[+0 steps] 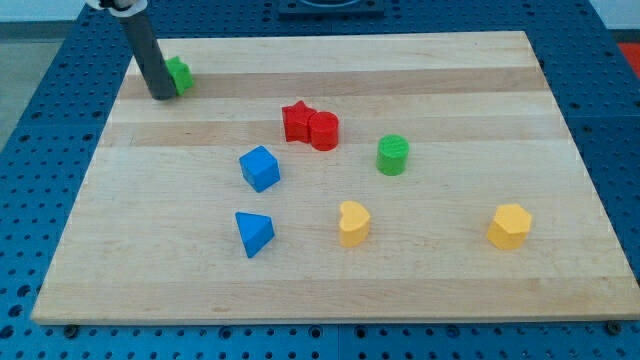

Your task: Move your arm to the right of the green circle

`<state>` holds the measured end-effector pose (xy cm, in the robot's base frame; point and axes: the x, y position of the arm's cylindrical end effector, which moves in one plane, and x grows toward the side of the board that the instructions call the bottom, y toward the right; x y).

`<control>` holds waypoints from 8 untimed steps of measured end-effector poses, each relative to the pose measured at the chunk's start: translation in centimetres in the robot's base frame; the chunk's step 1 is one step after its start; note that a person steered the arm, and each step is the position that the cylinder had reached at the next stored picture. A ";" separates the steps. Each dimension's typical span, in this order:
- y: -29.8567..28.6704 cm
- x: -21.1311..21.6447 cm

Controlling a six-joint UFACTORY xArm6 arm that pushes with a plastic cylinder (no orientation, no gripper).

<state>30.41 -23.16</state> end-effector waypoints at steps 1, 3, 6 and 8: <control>0.0 -2.0; 0.0 -3.2; 7.4 3.2; 29.9 0.6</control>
<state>31.02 6.78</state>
